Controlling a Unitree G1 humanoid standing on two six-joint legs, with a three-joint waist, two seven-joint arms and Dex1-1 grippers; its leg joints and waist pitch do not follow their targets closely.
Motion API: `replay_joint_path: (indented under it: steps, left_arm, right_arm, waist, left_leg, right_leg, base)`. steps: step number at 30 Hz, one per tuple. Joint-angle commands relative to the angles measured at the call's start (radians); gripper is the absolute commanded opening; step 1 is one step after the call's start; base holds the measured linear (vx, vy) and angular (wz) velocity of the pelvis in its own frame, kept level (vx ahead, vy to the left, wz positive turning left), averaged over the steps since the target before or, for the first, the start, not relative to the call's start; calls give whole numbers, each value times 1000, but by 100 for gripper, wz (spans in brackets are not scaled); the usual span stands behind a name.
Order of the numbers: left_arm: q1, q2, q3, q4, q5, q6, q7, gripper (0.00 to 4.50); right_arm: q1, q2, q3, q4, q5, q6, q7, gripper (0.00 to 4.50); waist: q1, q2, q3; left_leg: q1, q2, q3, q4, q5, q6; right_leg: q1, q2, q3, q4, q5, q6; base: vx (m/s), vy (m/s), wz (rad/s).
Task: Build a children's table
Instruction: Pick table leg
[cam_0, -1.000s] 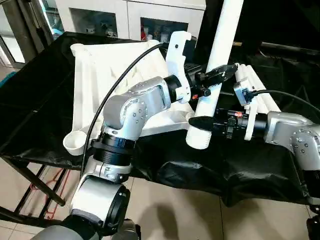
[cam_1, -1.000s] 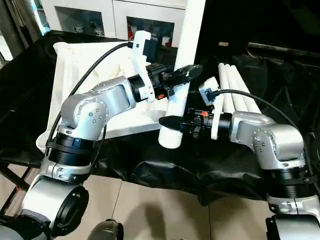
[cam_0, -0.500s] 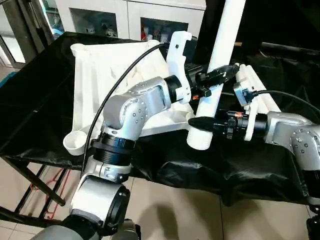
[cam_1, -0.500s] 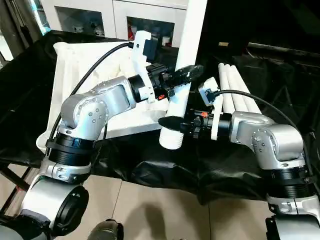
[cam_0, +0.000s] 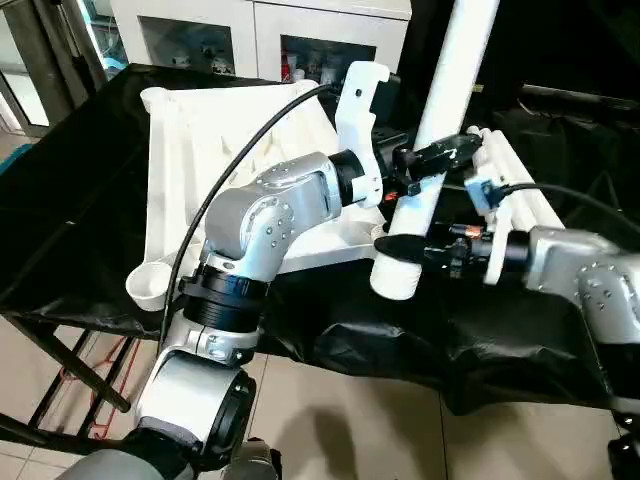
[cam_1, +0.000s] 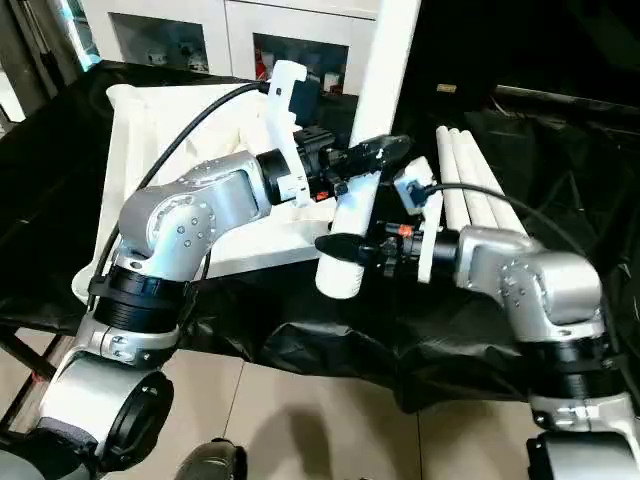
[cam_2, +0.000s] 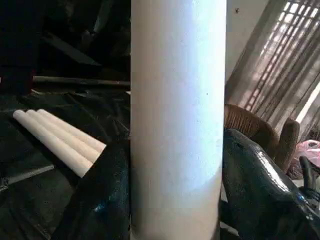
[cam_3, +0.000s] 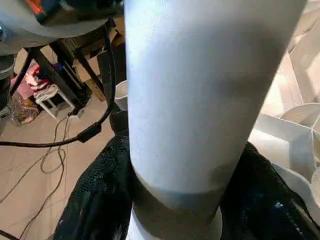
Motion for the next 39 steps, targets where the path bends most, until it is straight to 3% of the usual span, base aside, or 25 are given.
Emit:
replay_joint_path:
  steps: [1,3,7,8,9,10,12,13,14,16,17,20,22,23,24,25,26,27,29,30,31,32,33,36,39]
  left_arm:
    - [5,-10,-2,-27,2,-6,3,303]
    - [11,-49,66,-32,-35,-103,8,321]
    - [15,-80,137,-61,-130,-117,-19,331]
    - [9,-98,167,-54,-141,-145,11,331]
    - [-8,-130,242,-33,-184,-185,72,331]
    - [-15,-138,266,-24,-197,-201,91,331]
    - [-27,-144,304,-11,-210,-237,120,331]
    - [-28,-142,309,-10,-207,-247,123,331]
    - [-29,-138,315,-8,-201,-263,128,331]
    - [-1,-84,291,-41,-83,-320,178,331]
    - [30,-26,222,-67,37,-339,196,331]
    - [104,86,81,-117,247,-373,233,331]
    - [167,119,54,-163,301,-386,259,331]
    - [279,114,83,-241,311,-393,304,331]
    - [342,113,95,-273,315,-380,329,331]
    - [381,113,100,-290,320,-370,345,331]
    - [440,139,81,-302,380,-371,381,331]
    - [480,156,68,-309,427,-377,406,331]
    - [547,146,77,-332,413,-357,406,331]
    - [573,138,77,-342,426,-358,426,331]
    - [604,137,64,-348,463,-398,445,331]
    - [618,139,55,-348,482,-418,452,331]
    - [624,140,51,-348,491,-428,455,331]
    - [655,120,68,-348,527,-416,532,331]
    - [674,129,53,-364,543,-413,537,331]
  right_arm:
    - [11,4,-36,-25,19,-4,-22,191]
    - [31,44,-77,-45,49,-2,-63,191]
    - [43,72,-107,-61,72,3,-94,191]
    - [48,83,-117,-67,80,1,-105,191]
    - [58,118,-152,-81,102,-1,-146,191]
    - [63,129,-162,-87,107,-5,-161,191]
    - [72,150,-185,-100,111,-15,-195,191]
    - [74,155,-191,-104,111,-18,-204,191]
    - [78,164,-200,-110,112,-23,-221,191]
    - [93,167,-218,-148,77,-44,-295,191]
    - [104,149,-204,-168,24,-67,-326,191]
    - [127,122,-185,-208,-75,-112,-387,191]
    - [138,134,-195,-230,-118,-143,-449,191]
    - [157,189,-219,-248,-207,-274,-562,191]
    - [187,214,-218,-282,-229,-299,-597,191]
    - [208,228,-213,-306,-241,-307,-614,191]
    - [239,252,-202,-337,-259,-324,-639,191]
    - [260,269,-193,-356,-270,-338,-660,191]
    - [298,284,-156,-382,-341,-390,-719,191]
    - [316,277,-124,-385,-404,-431,-758,191]
    - [336,278,-111,-393,-383,-374,-759,191]
    - [344,284,-111,-394,-350,-336,-745,191]
    - [349,289,-114,-392,-331,-319,-738,191]
    - [388,328,-94,-319,-421,-366,-818,191]
    - [388,340,-99,-304,-445,-379,-838,191]
  waist:
    - [1,-8,-107]
    - [3,-7,-106]
    - [2,-8,-108]
    - [4,-2,-107]
    - [2,-2,-105]
    - [5,3,-106]
    - [2,-2,-105]
    - [4,10,-106]
    - [2,6,-107]
    - [4,14,-108]
    - [3,14,-108]
    - [1,19,-109]
    - [-5,24,-108]
    - [-5,31,-109]
    - [-14,40,-111]
    - [-18,32,-111]
    - [-15,50,-114]
    - [-23,42,-113]
    - [-26,47,-111]
    - [-30,37,-106]
    - [-30,43,-105]
    - [-32,33,-100]
    - [-34,40,-97]
    - [-49,38,-95]
    - [-75,49,-93]
  left_leg:
    - [36,51,-19,-63,-85,12]
    - [36,53,-19,-63,-98,8]
    - [33,51,-20,-63,-96,8]
    - [37,52,-20,-62,-106,8]
    - [33,51,-19,-63,-118,6]
    - [36,51,-21,-63,-131,2]
    - [35,47,-20,-66,-146,0]
    - [35,48,-23,-66,-145,-3]
    - [36,49,-22,-68,-147,-10]
    - [38,54,-26,-73,-156,-24]
    - [38,54,-27,-74,-158,-29]
    - [44,55,-30,-85,-179,-66]
    - [41,54,-31,-89,-199,-92]
    - [41,52,-30,-87,-201,-96]
    - [32,54,-31,-88,-187,-101]
    - [30,52,-30,-87,-183,-98]
    - [36,47,-28,-81,-193,-83]
    - [33,45,-26,-82,-204,-65]
    - [35,45,-26,-87,-238,-64]
    - [41,46,-24,-91,-280,-71]
    - [43,47,-28,-93,-297,-78]
    - [42,47,-29,-98,-320,-72]
    - [45,49,-31,-100,-348,-72]
    - [50,45,-38,-103,-438,-95]
    - [62,64,-65,-115,-520,-155]
  right_leg:
    - [48,-77,34,-68,-20,-253]
    - [48,-78,35,-71,-16,-258]
    - [51,-77,32,-64,12,-278]
    - [47,-77,33,-67,2,-275]
    - [48,-78,34,-70,-2,-279]
    - [46,-79,33,-70,-16,-274]
    - [50,-79,33,-77,-65,-250]
    - [48,-79,34,-77,-75,-242]
    - [47,-76,33,-79,-84,-228]
    - [42,-74,35,-81,-97,-189]
    - [43,-73,34,-80,-99,-178]
    - [36,-69,36,-86,-139,-81]
    - [34,-73,36,-87,-158,-83]
    - [33,-72,36,-85,-153,-90]
    - [31,-75,34,-79,-109,-113]
    - [34,-72,32,-80,-91,-116]
    - [29,-67,34,-78,-81,-123]
    - [31,-61,36,-84,-91,-111]
    - [26,-62,37,-93,-157,-97]
    - [21,-61,37,-105,-237,-90]
    - [21,-63,37,-103,-268,-89]
    - [22,-63,37,-109,-318,-78]
    - [17,-63,39,-113,-352,-71]
    - [9,-66,36,-126,-455,-39]
    - [8,-26,14,-120,-369,-37]
  base:
    - [0,0,0]
    - [0,0,0]
    - [0,0,0]
    - [0,0,0]
    - [0,0,0]
    - [0,0,0]
    - [0,0,0]
    - [0,0,0]
    - [0,0,0]
    - [0,0,0]
    - [0,0,0]
    - [0,0,0]
    - [0,0,0]
    - [0,0,0]
    - [0,0,0]
    - [0,0,0]
    - [0,0,0]
    - [0,0,0]
    - [0,0,0]
    - [0,0,0]
    - [0,0,0]
    - [0,0,0]
    - [0,0,0]
    - [0,0,0]
    - [0,0,0]
